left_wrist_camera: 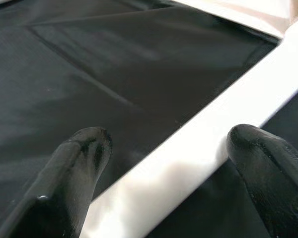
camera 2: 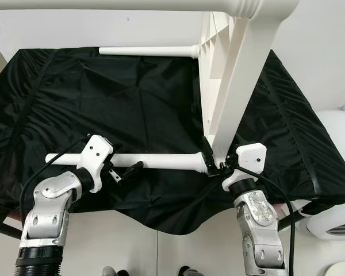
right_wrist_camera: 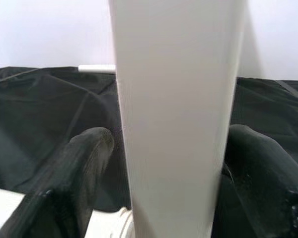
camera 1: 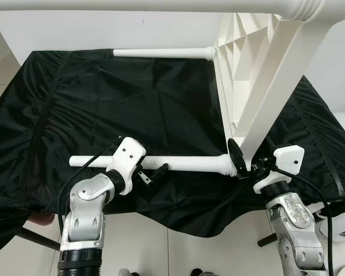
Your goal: Building children table
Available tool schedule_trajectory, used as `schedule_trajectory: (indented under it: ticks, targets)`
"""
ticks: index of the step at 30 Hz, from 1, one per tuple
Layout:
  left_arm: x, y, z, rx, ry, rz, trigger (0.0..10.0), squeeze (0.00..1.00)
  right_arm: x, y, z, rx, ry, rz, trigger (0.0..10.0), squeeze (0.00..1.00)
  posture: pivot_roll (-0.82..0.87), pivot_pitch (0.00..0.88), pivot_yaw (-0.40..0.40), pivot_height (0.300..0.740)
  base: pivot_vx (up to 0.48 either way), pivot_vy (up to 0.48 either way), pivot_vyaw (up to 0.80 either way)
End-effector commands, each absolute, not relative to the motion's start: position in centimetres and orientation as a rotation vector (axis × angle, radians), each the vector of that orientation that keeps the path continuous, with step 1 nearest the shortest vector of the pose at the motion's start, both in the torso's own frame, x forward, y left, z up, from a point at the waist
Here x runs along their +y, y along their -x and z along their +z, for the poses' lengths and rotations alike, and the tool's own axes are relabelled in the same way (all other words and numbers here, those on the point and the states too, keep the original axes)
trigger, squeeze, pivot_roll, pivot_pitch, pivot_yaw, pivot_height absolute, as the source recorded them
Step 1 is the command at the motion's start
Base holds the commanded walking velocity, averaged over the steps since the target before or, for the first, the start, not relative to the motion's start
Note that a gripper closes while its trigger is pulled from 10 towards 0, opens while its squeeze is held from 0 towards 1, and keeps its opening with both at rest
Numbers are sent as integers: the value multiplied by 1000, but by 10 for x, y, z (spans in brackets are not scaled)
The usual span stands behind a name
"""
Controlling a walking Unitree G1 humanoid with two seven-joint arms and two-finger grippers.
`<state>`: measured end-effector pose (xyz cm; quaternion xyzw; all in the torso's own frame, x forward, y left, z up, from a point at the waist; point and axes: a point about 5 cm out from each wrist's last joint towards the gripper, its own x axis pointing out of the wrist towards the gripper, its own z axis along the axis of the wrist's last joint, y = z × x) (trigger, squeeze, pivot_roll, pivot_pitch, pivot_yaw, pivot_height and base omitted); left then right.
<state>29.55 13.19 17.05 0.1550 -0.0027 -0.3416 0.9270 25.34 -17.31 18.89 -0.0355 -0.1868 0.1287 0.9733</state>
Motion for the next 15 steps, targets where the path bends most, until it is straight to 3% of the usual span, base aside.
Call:
schedule_trajectory:
  ticks: [1, 15]
  targets:
    - [144, -303, 173, -43, -325, -478, 10000, 0, -164, -243, 187, -381, 64, 291, 10000, 0, -125, 195, 37, 740, 0, 0, 0]
    - [153, -311, 191, -106, -464, -491, 10000, 0, -153, -220, 168, -310, 55, 321, 10000, 0, -130, 164, 57, 740, 0, 0, 0]
